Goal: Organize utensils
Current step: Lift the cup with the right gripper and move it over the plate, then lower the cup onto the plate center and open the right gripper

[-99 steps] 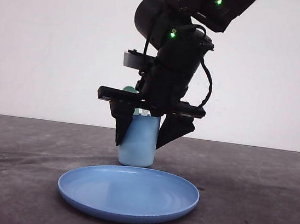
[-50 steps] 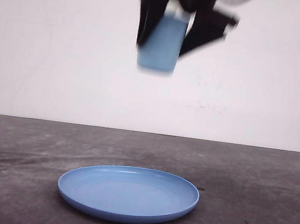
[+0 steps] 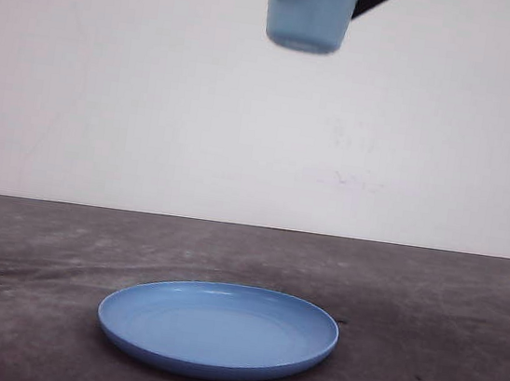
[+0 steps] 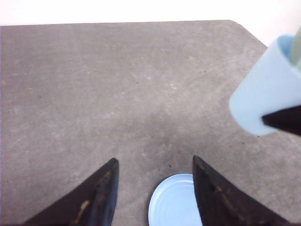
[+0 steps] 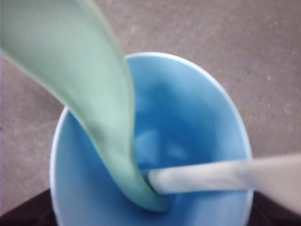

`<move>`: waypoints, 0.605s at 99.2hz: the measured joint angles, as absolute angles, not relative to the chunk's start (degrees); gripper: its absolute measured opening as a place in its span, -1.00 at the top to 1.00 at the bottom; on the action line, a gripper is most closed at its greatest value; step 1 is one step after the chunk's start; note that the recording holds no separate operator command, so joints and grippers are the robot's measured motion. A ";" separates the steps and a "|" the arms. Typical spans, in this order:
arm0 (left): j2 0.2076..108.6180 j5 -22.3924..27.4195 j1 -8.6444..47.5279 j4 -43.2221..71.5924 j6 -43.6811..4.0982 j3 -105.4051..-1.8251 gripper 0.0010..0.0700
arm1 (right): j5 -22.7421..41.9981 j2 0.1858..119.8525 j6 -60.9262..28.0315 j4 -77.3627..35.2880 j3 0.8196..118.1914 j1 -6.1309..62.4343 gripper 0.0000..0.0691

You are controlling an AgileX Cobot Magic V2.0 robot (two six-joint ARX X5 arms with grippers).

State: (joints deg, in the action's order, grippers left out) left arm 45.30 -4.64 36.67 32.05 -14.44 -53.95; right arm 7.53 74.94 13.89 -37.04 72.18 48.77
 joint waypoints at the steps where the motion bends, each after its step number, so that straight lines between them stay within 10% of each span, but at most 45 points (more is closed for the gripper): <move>1: 45.30 -4.64 36.67 32.05 -14.44 -53.95 0.17 | 7.53 74.94 13.89 -36.82 71.81 48.82 -0.21; 60: 45.30 -4.64 36.67 32.03 -14.41 -53.95 0.17 | 8.08 80.12 19.38 -10.66 43.97 56.88 -0.21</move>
State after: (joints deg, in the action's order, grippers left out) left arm 45.30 -4.64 36.67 32.03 -14.41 -53.95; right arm 8.08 80.12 19.38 -10.66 43.97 56.88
